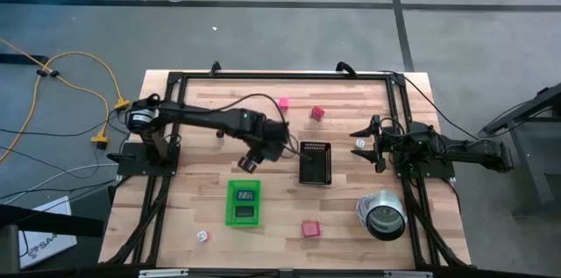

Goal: Pick & Place Office items
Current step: Put the light blue digital clock into the green bin

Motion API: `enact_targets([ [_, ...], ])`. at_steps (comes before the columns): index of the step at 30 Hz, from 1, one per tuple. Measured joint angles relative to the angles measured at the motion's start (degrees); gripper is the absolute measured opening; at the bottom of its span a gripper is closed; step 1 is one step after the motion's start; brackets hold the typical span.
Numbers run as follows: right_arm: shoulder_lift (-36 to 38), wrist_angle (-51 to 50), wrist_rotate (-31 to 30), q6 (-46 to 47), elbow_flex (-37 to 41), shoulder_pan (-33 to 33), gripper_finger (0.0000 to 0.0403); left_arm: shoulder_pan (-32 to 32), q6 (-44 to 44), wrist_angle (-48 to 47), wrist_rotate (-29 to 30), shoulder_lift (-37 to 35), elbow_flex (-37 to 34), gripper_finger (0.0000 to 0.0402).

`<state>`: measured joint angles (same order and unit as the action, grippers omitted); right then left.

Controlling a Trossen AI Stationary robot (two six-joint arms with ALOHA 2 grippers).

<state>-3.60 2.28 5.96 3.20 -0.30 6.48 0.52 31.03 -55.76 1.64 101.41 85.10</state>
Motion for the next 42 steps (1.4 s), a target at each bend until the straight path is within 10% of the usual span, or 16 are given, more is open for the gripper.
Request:
enact_targets([
  [42,0.0,0.0,0.0,0.0,0.0,0.0,0.0248,30.7,-54.6,4.5,13.5,-1.1,-9.3,0.0157],
])
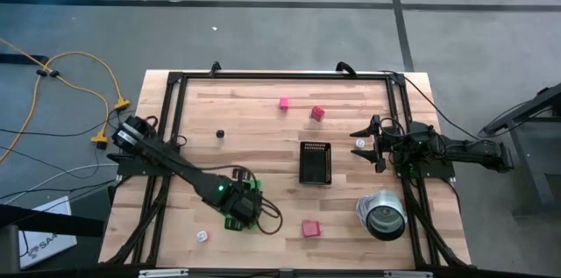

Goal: Pick & Place Office items
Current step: Put the light blue digital clock into the green bin

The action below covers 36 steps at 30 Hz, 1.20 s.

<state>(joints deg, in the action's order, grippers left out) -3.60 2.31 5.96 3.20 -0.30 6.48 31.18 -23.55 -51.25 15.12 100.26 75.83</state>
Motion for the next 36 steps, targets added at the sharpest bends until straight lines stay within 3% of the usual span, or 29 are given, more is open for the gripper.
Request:
enact_targets([
  [16,0.0,0.0,0.0,0.0,0.0,0.0,0.0248,1.7,-5.0,14.6,-3.4,0.0,-10.3,0.0157],
  [36,0.0,0.0,0.0,0.0,0.0,0.0,0.0248,1.6,-7.3,15.3,-3.6,0.0,-10.5,0.0195],
])
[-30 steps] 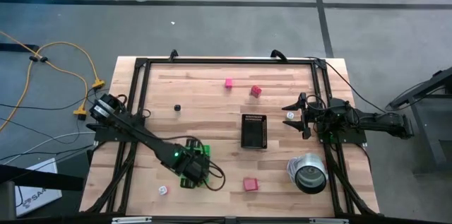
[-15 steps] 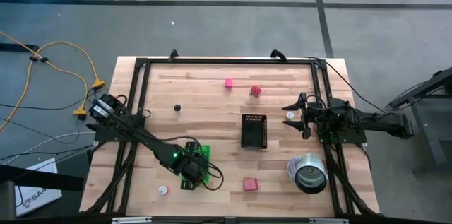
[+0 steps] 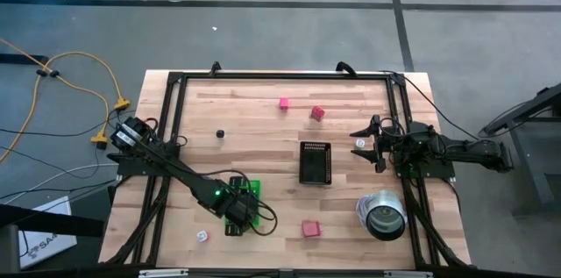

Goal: Pick & Place Office items
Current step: Put the light blue digital clock into the green bin

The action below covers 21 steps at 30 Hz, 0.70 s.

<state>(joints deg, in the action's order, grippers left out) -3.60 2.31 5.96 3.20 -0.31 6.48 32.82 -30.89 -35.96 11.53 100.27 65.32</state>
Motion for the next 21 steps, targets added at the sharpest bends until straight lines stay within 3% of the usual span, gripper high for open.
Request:
enact_targets([
  [8,0.0,0.0,0.0,0.0,0.0,0.0,0.0248,0.0,0.5,0.0,0.3,0.0,0.0,0.0226],
  [21,0.0,0.0,0.0,0.0,0.0,0.0,0.0248,0.0,1.1,0.4,2.3,-1.0,0.0,0.0228],
])
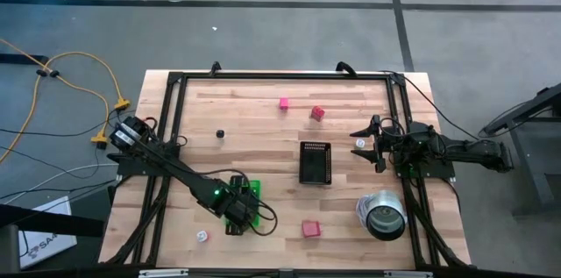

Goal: Pick & Place Office items
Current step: Put the light blue digital clock into the green bin, then put the white charger adapter into the black bin

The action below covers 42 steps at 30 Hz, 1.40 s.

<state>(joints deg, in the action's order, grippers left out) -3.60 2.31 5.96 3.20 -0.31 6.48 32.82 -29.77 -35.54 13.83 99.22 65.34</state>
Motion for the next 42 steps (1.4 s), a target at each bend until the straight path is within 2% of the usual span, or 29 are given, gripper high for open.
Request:
enact_targets([
  [13,0.0,0.0,0.0,0.0,0.0,0.0,0.0248,0.0,1.5,-0.9,1.5,-4.1,0.0,0.0228],
  [24,0.0,0.0,0.0,0.0,0.0,0.0,0.0248,-2.0,3.4,-3.5,4.5,-12.1,0.0,0.0228],
  [32,0.0,0.0,0.0,0.0,0.0,0.0,0.0248,-6.5,3.7,-4.3,2.2,-16.8,0.1,0.0228],
  [37,0.0,0.0,0.0,0.0,0.0,0.0,0.0248,-7.8,9.0,-4.4,0.0,-16.9,0.1,0.0228],
  [42,0.0,0.0,0.0,0.0,0.0,0.0,0.0248,-8.5,9.4,-4.5,-0.6,-16.9,0.1,0.0228],
])
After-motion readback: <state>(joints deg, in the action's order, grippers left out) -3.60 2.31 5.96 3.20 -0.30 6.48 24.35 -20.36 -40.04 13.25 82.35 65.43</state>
